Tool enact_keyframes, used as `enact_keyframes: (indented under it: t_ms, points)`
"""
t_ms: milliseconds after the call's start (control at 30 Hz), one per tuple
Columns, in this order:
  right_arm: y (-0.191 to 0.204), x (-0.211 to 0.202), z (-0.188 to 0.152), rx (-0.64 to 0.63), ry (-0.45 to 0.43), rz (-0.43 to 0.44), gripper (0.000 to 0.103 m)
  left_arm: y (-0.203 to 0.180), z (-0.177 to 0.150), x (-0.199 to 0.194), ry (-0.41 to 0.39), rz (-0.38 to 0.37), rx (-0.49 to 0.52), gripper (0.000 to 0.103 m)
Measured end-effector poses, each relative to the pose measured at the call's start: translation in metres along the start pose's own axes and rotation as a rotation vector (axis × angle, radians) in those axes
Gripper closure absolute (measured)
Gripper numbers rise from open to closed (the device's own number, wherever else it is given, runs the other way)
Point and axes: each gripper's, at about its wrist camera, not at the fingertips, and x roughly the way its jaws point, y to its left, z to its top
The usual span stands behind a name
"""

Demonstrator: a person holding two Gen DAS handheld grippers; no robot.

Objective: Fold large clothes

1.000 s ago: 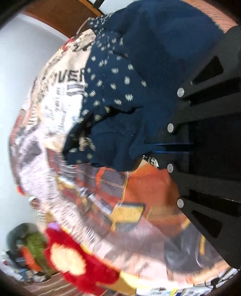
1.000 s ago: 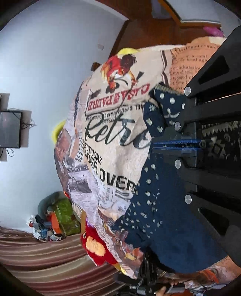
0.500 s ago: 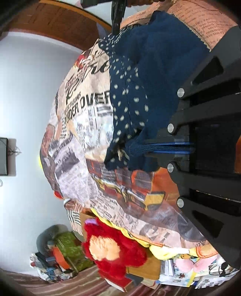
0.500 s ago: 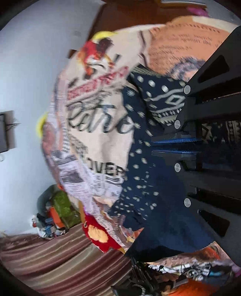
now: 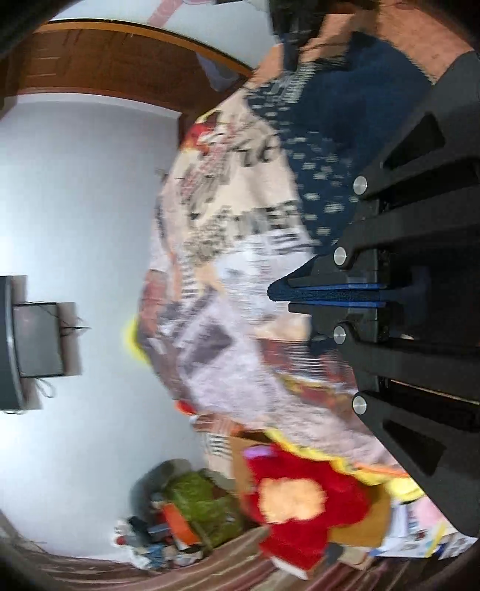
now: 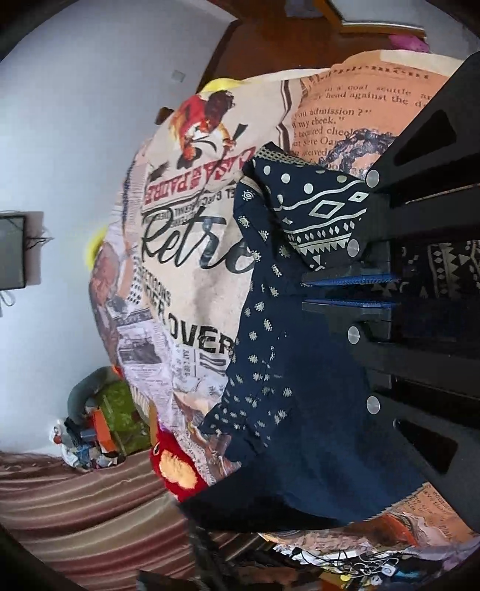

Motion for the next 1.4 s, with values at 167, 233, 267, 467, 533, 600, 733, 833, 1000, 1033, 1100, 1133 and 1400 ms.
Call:
enact_keyframes:
  t_ms: [167,233,267,467,533,600,733,833,1000,1033,1100,1133,1400]
  points:
    - [-0.003,-0.012,0.004,0.004,-0.049,-0.020,0.099,0.009,0.038,0.024,-0.056,0.024,-0.037,0.100]
    - [-0.004,-0.012,0.004,0.005,-0.047,-0.014,0.099,0.017,0.040,0.047,-0.026,0.039,-0.069,0.100]
    - [-0.005,-0.011,0.004,0.007,-0.044,-0.015,0.099,0.022,0.037,0.063,0.007,0.047,-0.090,0.100]
    - [-0.009,-0.008,0.001,0.010,-0.058,-0.024,0.099,0.043,-0.028,0.166,0.310,0.065,-0.164,0.100]
    - [-0.011,-0.008,0.000,0.015,-0.057,-0.014,0.099,0.038,-0.049,0.182,0.391,0.067,-0.125,0.100]
    - [-0.014,-0.005,0.001,0.027,-0.052,0.000,0.099,0.030,-0.058,0.183,0.419,0.069,-0.061,0.100]
    - [-0.017,-0.006,0.002,0.053,-0.075,0.008,0.099,0.025,-0.046,0.152,0.398,0.061,0.003,0.088]
    - [-0.015,-0.017,0.003,0.061,-0.123,0.010,0.099,0.024,-0.026,0.109,0.324,0.092,0.027,0.054]
    - [-0.007,-0.047,0.006,0.037,-0.225,0.002,0.099,0.006,0.007,0.046,0.199,0.058,0.043,0.035]
    - [-0.005,-0.050,0.006,0.032,-0.228,-0.003,0.098,-0.002,0.013,0.039,0.194,0.047,0.050,0.035]
    - [-0.002,-0.060,0.005,0.027,-0.240,-0.016,0.069,-0.022,0.019,0.024,0.176,0.018,0.070,0.035]
    - [-0.002,-0.065,0.002,0.029,-0.260,-0.012,0.037,-0.030,0.020,0.019,0.166,0.002,0.077,0.035]
    - [0.012,-0.094,-0.008,-0.020,-0.305,0.052,0.011,-0.085,0.002,0.001,0.137,-0.071,0.119,0.035]
